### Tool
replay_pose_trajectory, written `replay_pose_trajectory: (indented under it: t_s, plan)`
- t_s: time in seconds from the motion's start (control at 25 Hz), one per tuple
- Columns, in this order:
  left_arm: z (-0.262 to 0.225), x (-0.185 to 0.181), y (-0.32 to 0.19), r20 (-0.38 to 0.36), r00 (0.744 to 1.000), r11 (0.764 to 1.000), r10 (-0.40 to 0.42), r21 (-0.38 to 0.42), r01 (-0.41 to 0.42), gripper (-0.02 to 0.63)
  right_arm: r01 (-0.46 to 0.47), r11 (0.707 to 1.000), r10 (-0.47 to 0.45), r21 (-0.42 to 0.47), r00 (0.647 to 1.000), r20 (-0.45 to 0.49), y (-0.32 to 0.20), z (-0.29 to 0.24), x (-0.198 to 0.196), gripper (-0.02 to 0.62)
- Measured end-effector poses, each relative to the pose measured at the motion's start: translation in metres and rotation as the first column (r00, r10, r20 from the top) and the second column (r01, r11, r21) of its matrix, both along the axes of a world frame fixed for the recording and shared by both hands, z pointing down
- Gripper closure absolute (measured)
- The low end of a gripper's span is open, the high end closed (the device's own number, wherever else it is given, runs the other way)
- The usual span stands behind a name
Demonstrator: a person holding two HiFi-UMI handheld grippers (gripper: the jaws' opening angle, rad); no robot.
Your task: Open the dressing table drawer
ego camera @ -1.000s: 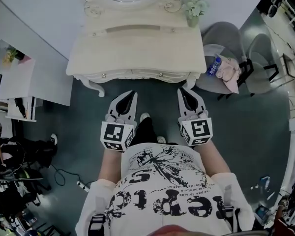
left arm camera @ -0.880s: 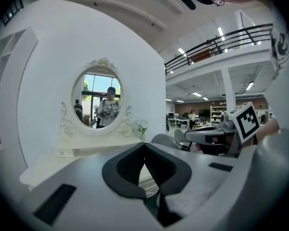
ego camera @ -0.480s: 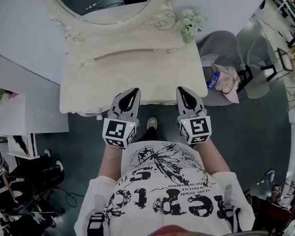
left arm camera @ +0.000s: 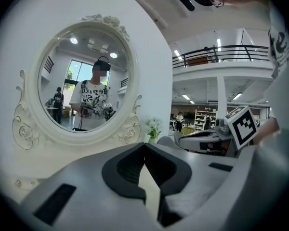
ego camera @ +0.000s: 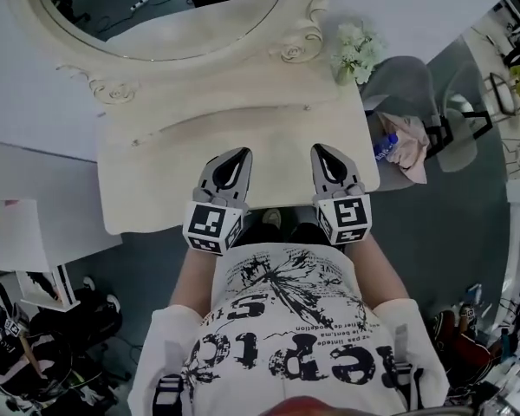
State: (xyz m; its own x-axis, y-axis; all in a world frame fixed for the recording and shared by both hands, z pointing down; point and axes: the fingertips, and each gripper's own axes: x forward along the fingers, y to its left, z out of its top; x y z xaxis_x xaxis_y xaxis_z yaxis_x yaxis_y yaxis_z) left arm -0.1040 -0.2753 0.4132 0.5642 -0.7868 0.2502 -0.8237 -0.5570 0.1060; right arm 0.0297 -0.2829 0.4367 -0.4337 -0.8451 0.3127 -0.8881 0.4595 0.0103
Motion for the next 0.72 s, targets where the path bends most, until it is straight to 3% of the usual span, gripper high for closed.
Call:
replay_pose_trajectory:
  t_s: [0.32, 0.6, 0.72]
  plan:
    - [0.031, -0.013, -0.033, -0.014, 1.0, 0.998, -0.026, -0.053, 0.025, 0.587, -0.066, 0.993, 0.067, -0.102, 0.998, 0.004, -0.056, 0.06, 0.008, 0.577]
    - [0.059, -0.03, -0.039, -0.018, 0.998, 0.991, -0.064, -0.118, 0.061, 0.588, -0.021, 0.988, 0.001, -0.153, 0.992, -0.127, -0.085, 0.123, -0.003, 0.574]
    - [0.074, -0.029, -0.044, -0.008, 0.997, 0.986, -0.082, -0.145, 0.08, 0.587, -0.032, 0.978, 0.004, -0.205, 0.991, -0.135, -0.101, 0.153, 0.003, 0.553]
